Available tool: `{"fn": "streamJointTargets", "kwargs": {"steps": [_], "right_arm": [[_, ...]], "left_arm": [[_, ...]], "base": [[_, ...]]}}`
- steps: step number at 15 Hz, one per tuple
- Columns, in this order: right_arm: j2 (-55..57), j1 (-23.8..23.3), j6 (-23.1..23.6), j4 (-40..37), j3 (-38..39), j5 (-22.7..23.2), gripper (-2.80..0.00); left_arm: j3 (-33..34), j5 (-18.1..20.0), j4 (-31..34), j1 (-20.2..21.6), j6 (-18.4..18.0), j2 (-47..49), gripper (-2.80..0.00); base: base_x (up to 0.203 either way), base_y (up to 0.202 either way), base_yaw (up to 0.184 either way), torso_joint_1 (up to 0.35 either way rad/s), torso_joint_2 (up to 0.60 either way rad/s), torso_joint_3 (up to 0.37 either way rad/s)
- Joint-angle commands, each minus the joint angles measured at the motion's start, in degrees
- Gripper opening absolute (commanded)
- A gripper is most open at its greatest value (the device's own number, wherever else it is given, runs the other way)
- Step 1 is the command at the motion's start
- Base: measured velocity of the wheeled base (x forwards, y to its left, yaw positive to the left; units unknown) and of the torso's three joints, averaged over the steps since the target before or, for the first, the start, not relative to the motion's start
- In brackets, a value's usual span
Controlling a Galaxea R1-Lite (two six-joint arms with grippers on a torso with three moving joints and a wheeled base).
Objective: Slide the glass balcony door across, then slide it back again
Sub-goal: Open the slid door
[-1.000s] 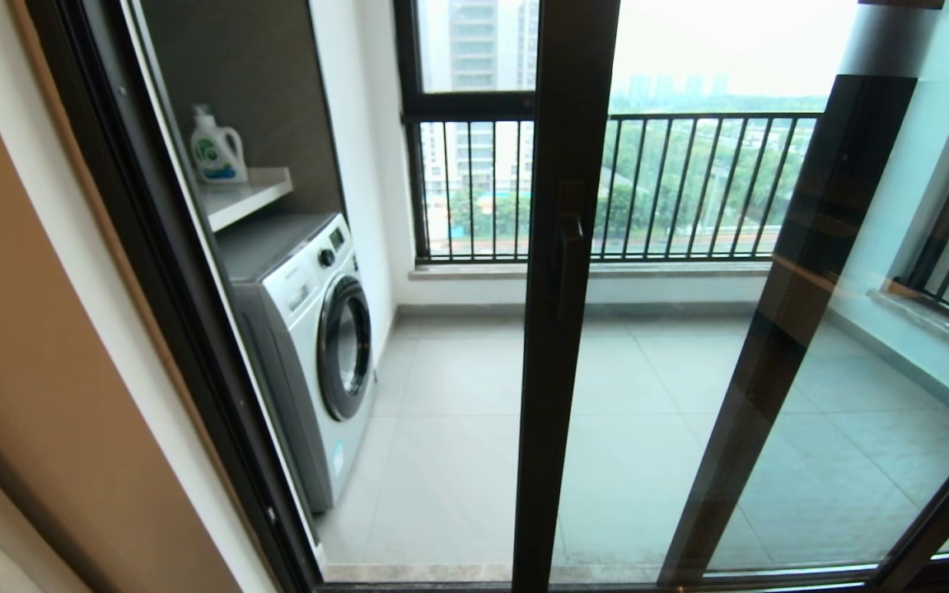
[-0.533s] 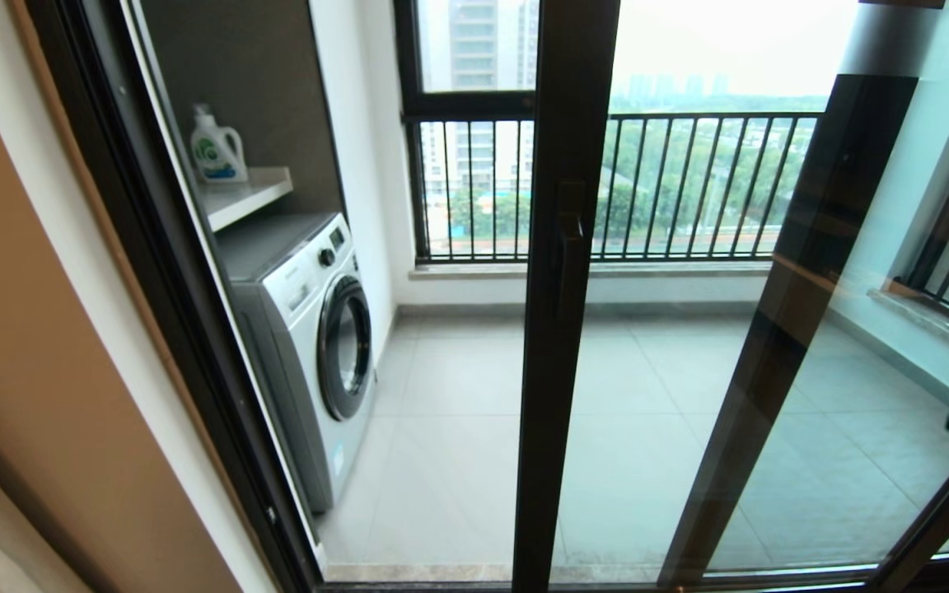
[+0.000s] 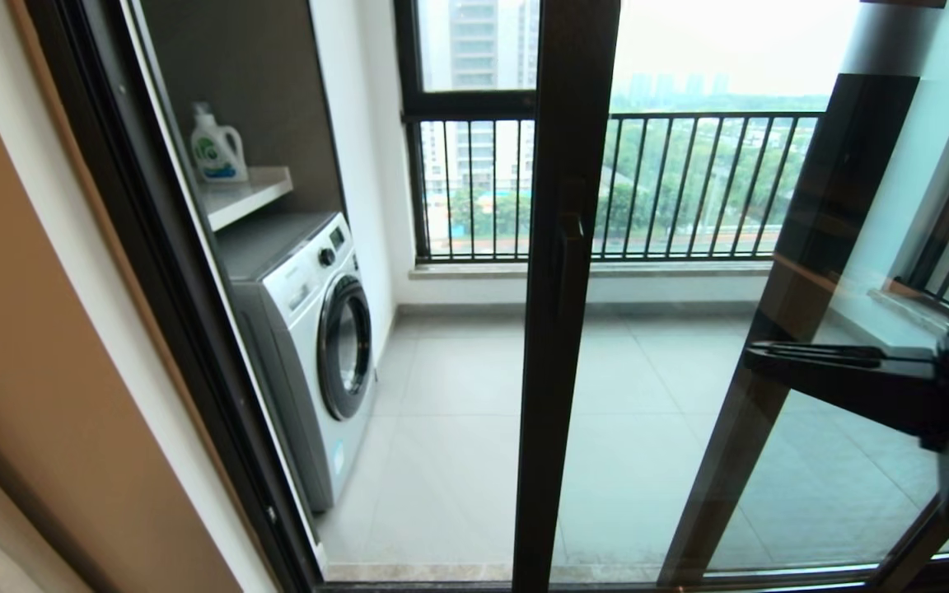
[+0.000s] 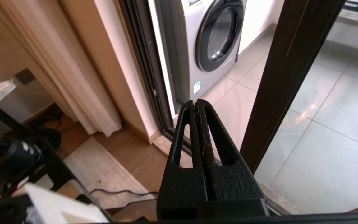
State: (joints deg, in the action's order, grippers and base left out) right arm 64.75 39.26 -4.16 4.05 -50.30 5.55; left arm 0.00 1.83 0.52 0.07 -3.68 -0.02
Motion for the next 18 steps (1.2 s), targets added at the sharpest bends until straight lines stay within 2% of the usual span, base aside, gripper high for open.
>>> {"fn": "streamJointTargets", "kwargs": {"steps": [1, 6, 9, 18], "right_arm": [[8.2, 3.2, -0.1, 0.4, -4.3, -2.8, -2.8], [24.5, 3.0, -0.3, 0.6, -16.8, -4.7, -2.8], [35.5, 3.4, -0.1, 0.6, -25.6, -11.3, -2.8], [61.9, 1.9, -0.9, 0.5, -58.7, -21.8, -2.8]], "left_arm": [[0.0, 0.0, 0.0, 0.0, 0.0, 0.1, -2.8], [0.0, 0.0, 0.0, 0.0, 0.0, 0.1, -2.8], [0.0, 0.0, 0.0, 0.0, 0.0, 0.1, -2.8], [0.0, 0.0, 0.0, 0.0, 0.0, 0.1, -2.8]], "base": [[0.0, 0.0, 0.0, 0.0, 0.0, 0.0], [0.0, 0.0, 0.0, 0.0, 0.0, 0.0], [0.0, 0.0, 0.0, 0.0, 0.0, 0.0], [0.0, 0.0, 0.0, 0.0, 0.0, 0.0]]}}
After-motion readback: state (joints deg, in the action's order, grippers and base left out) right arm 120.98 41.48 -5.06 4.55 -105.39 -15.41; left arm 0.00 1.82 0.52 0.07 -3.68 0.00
